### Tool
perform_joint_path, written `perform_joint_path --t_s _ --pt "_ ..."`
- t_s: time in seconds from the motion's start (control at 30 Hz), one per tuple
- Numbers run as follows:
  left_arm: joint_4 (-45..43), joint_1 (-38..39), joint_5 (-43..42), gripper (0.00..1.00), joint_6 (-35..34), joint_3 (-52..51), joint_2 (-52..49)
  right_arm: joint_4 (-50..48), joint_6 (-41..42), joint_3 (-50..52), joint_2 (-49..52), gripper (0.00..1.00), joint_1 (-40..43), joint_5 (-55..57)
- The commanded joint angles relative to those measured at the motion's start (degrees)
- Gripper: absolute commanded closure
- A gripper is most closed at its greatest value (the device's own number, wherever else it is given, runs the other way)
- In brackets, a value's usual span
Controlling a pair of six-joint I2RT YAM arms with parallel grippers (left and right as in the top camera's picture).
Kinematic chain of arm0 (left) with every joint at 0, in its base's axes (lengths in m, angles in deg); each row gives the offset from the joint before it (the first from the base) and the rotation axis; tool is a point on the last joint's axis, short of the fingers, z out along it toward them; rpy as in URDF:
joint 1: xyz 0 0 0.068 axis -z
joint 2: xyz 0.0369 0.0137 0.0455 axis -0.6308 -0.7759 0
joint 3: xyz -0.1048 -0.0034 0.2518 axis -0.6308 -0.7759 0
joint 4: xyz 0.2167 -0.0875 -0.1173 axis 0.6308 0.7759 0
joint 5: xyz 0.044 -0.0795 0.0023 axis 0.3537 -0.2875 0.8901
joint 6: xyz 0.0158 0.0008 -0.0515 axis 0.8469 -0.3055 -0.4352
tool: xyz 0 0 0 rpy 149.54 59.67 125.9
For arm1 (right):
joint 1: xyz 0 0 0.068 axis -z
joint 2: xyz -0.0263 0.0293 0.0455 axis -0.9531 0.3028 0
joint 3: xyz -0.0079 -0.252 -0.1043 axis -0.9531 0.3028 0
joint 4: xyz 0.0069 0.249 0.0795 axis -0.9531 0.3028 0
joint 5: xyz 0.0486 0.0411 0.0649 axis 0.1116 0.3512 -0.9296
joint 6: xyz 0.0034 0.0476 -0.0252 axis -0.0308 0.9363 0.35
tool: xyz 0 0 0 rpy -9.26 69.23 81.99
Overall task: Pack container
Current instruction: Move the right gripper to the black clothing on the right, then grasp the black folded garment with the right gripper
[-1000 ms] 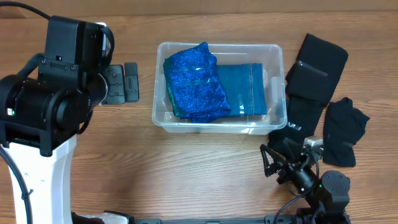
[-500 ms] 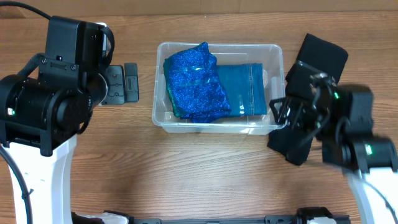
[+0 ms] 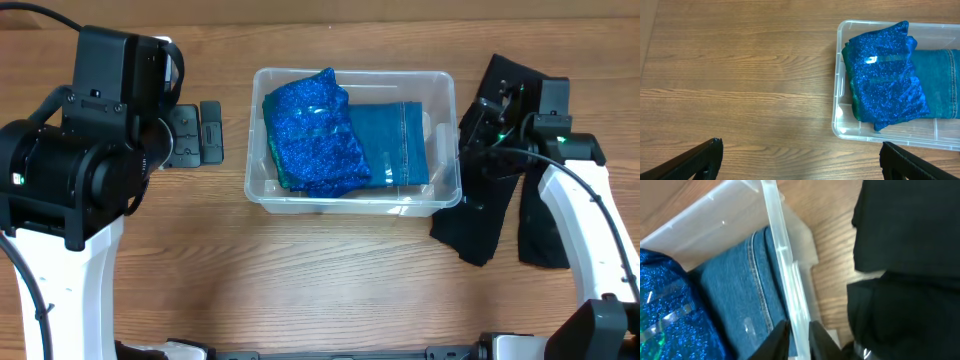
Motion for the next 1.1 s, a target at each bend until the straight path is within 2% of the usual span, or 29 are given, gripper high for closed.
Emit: perform_joint_path --t_s 0.0,0.07,0.27,0.4,0.5,0.6,0.67,0.7,0.77,0.8,0.9,1.07 --pt "-0.1 -0.3 1.0 0.00 1.0 0.1 0.2 -1.6 0.2 -1.8 3.9 0.90 0.3 0.6" --pt "-0.1 -0.3 1.0 0.00 1.0 0.1 0.2 -2.3 0.4 -1.9 7.0 0.96 0.3 0.4" --pt "-0.1 -0.3 1.0 0.00 1.0 0.1 0.2 -2.0 -0.8 -1.9 10.4 0.96 0.2 -10.4" --pt "-0.1 -0.3 1.0 0.00 1.0 0.1 0.2 -2.2 -8.2 -1.9 10.3 0.96 0.2 -20.3" --pt "-0.1 -0.3 1.0 0.00 1.0 0.1 0.2 -1.6 -11.2 -1.9 10.3 0.96 0.2 -23.3" --pt "-0.1 -0.3 1.0 0.00 1.0 0.1 0.2 -1.0 -10.7 -1.9 10.3 0.94 0.5 -20.3" --pt "-0.1 -0.3 1.0 0.00 1.0 0.1 0.2 2.5 -0.2 -2.0 10.0 0.74 2.5 -9.6" --pt "-0.1 -0.3 1.0 0.00 1.0 0.1 0.2 4.1 2.3 -2.0 9.7 0.66 3.3 -7.3" --pt "-0.1 -0.3 1.0 0.00 1.0 0.1 0.2 7.6 4.7 -2.0 9.2 0.44 4.9 -5.7" --pt "-0.1 -0.3 1.0 0.00 1.0 0.1 0.2 10.2 5.3 -2.0 9.0 0.28 5.9 -5.7" --pt "-0.1 -0.3 1.0 0.00 1.0 0.1 0.2 19.8 7.4 -1.5 9.0 0.01 9.4 -2.5" --pt "-0.1 -0.3 1.0 0.00 1.0 0.1 0.2 23.4 7.2 2.6 9.0 0.00 14.8 -0.6"
